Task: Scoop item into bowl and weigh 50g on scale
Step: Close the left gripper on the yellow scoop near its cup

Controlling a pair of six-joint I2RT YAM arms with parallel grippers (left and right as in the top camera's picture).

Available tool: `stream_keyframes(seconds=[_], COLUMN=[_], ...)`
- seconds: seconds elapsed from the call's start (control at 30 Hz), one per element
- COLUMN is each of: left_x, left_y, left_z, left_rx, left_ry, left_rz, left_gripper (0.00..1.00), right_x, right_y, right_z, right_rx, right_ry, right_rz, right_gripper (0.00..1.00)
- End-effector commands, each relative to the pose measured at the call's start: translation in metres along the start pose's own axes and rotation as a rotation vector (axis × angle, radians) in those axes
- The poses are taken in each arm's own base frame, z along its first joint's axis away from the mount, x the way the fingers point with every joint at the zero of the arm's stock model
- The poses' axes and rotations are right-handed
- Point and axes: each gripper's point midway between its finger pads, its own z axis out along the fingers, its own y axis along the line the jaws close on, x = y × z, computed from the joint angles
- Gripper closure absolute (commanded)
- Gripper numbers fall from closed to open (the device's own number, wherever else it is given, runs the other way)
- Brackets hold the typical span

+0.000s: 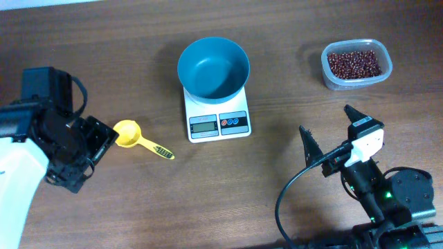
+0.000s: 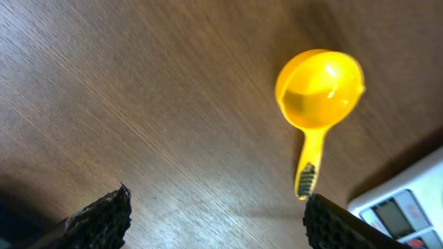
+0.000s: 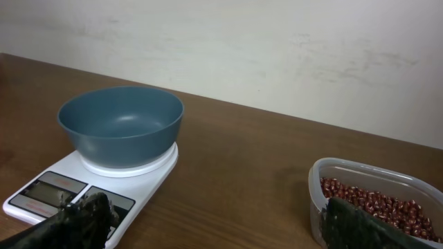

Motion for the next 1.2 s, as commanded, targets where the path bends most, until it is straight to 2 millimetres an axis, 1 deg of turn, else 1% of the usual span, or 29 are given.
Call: stream_keyframes(seconds=[0.0, 0.07, 0.3, 0.47, 0.57, 0.73, 0.8, 0.9, 0.97, 1.17], left_x=[0.004, 0.006, 0.006, 0.001, -0.001, -0.002, -0.001, 0.006, 0.01, 0.008], left_y=[0.012, 0.014, 0.014, 0.012, 0.01, 0.009, 0.011, 0.019, 0.023, 0.021], left_z=[0.019, 0.023, 0.023, 0.024, 0.024, 0.024, 0.027, 0.042, 0.049, 0.05], left_rx=[-0.056, -0.061, -0.061, -0.057, -0.047, -0.045, -0.048, -0.064, -0.073, -0.066], left_ry=[0.013, 0.017, 0.017, -0.005, -0.014, -0.021, -0.018, -0.004, 0.003, -0.009], left_rz=[-0.019, -0.019, -0.019, -0.019, -0.02, -0.02, -0.02, -0.019, -0.018, -0.019], left_gripper=[0.16, 0.16, 0.16, 0.14, 0.1, 0.1, 0.09, 0.09, 0.09, 0.08], right_x=[0.002, 0.002, 0.002, 0.002, 0.002, 0.002, 0.002, 0.002, 0.002, 0.002], right_y=[0.003, 0.003, 0.003, 0.003, 0.003, 0.003, 0.003, 0.003, 0.003, 0.003], right_z=[0.0, 0.0, 0.0, 0.0, 0.0, 0.0, 0.0, 0.0, 0.0, 0.0], right_rx=[-0.01, -0.01, -0.01, -0.01, -0.01, -0.01, -0.01, -0.01, -0.01, -0.01], right_ry=[0.003, 0.003, 0.003, 0.003, 0.003, 0.003, 0.003, 0.003, 0.003, 0.003], right_rz=[0.001, 0.001, 0.001, 0.001, 0.001, 0.001, 0.001, 0.001, 0.001, 0.001], right_gripper=[0.01, 0.01, 0.01, 0.01, 0.01, 0.01, 0.01, 0.01, 0.01, 0.01])
